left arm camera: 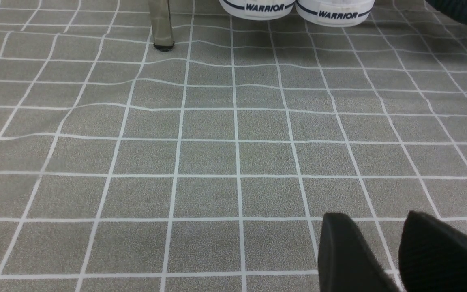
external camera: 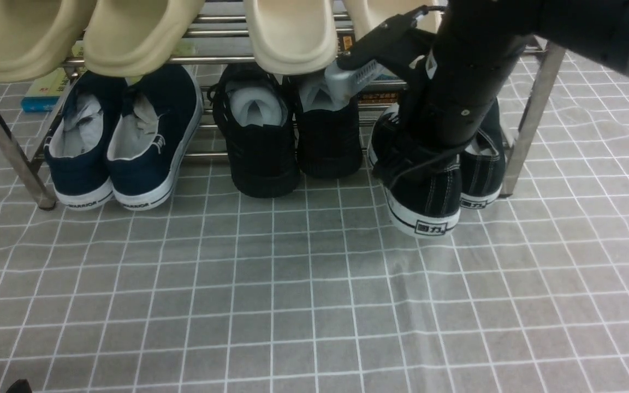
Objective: Take the shoes off the shelf with your hand from the grey coffee tablecloth.
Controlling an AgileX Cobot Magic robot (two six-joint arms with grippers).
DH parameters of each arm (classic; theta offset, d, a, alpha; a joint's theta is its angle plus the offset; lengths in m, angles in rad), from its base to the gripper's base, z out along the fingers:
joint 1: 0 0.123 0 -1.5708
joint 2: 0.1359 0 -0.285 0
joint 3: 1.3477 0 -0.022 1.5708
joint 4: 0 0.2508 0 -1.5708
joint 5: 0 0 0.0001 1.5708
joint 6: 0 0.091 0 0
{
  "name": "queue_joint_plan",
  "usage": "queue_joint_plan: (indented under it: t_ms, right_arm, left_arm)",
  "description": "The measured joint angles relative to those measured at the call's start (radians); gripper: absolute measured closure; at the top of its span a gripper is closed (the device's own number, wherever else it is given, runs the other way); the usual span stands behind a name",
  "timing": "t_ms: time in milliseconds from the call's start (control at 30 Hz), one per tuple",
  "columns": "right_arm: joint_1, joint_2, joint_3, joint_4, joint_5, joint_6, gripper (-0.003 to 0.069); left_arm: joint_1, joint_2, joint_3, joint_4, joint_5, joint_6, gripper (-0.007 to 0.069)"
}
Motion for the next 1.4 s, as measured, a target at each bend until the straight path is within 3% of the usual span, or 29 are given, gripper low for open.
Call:
queue_joint_plan:
  t_ms: [267, 600, 900, 1133, 1167, 1267, 1400]
  right_arm:
    - [0.007, -0.139, 0.204, 0.144, -0.004, 0.007, 0.0648]
    - [0.007, -0.157, 0.399, 0.167, -0.046, 0.007, 0.0645]
    - [0.009, -0.156, 0.425, 0.232, -0.099, 0.018, 0.0615]
    - [0.009, -0.157, 0.419, 0.249, -0.086, 0.018, 0.0435]
    - [0.007, -0.157, 0.407, 0.239, -0.083, 0.018, 0.0365]
    - [0.007, -0.157, 0.366, 0.189, -0.083, 0.041, 0.0279]
    - [-0.006, -0.158, 0.313, 0.093, -0.128, 0.083, 0.0209]
  left_arm:
    - [0.0, 0.0, 0.0, 0.0, 0.0, 0.0, 0.0385]
    - [0.0, 0.0, 0.0, 0.0, 0.0, 0.0, 0.0385]
    - [0.0, 0.0, 0.0, 0.0, 0.0, 0.0, 0.0385]
    - [0.0, 0.0, 0.0, 0.0, 0.0, 0.0, 0.0385]
    - [0.0, 0.0, 0.0, 0.0, 0.0, 0.0, 0.0385]
    - [0.0, 0.0, 0.0, 0.0, 0.0, 0.0, 0.0385]
    - [0.0, 0.0, 0.0, 0.0, 0.0, 0.0, 0.0385]
